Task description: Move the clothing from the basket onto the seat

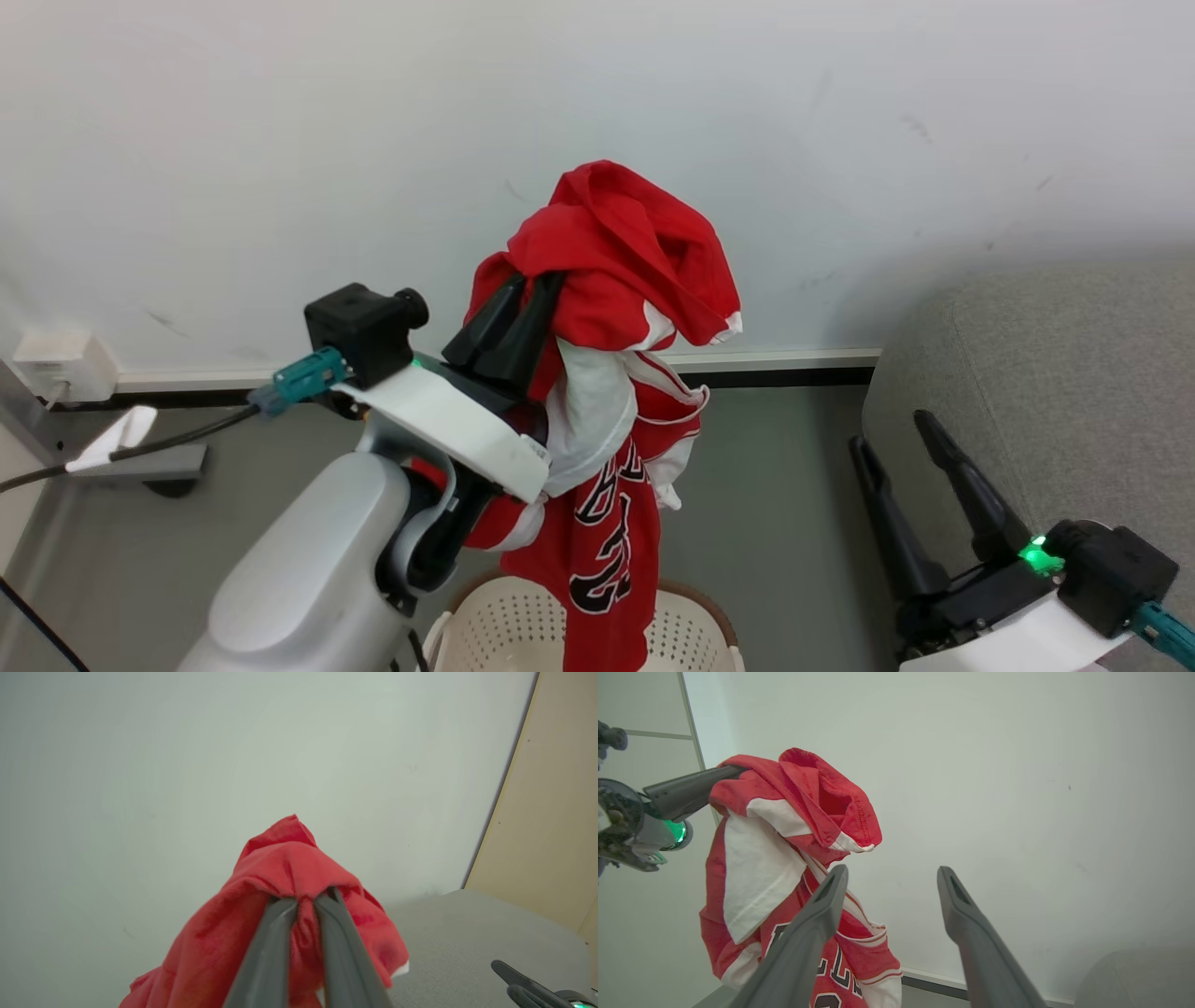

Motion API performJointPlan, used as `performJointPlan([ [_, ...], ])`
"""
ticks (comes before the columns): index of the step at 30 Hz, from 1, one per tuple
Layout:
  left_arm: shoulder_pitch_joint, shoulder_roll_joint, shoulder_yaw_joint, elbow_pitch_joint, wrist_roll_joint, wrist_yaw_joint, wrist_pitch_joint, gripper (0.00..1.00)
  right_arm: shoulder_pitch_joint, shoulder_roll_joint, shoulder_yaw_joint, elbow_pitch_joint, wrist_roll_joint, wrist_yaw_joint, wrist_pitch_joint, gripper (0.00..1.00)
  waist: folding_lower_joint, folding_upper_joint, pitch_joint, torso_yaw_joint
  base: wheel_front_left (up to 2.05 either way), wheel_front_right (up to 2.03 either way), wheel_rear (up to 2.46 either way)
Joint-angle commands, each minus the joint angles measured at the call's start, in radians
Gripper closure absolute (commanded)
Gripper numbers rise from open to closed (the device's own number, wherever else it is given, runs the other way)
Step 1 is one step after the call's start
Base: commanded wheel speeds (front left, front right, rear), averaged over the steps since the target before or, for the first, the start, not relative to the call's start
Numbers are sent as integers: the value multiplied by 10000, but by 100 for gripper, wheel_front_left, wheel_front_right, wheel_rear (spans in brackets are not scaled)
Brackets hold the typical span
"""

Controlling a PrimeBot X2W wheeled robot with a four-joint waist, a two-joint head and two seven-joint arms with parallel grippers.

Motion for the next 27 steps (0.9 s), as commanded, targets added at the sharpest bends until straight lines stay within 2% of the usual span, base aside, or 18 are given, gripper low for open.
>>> performJointPlan([
  [1,-71,-37,-5,11,-48,-31,-66,100,-168,-71,78,-52,78,-21,9,0,-1,-1,27,40,0,0,0],
  [9,-289,-326,-197,439,-100,-205,-156,100,-1183,-264,2137,112,637,-21,9,0,-1,-1,90,290,0,0,0],
  [16,-472,-635,-477,685,-46,-319,-146,100,-2380,-104,3791,1521,1124,-21,7,0,-1,-1,112,639,0,0,0],
  [22,-643,-944,-778,799,13,-448,-114,100,-3500,218,4775,2732,1648,-21,9,0,-1,-1,194,1021,0,0,0],
  [27,-747,-1165,-1020,862,18,-563,-31,100,-4269,547,4935,3775,1823,-21,9,0,-1,-1,182,1386,0,0,0],
])
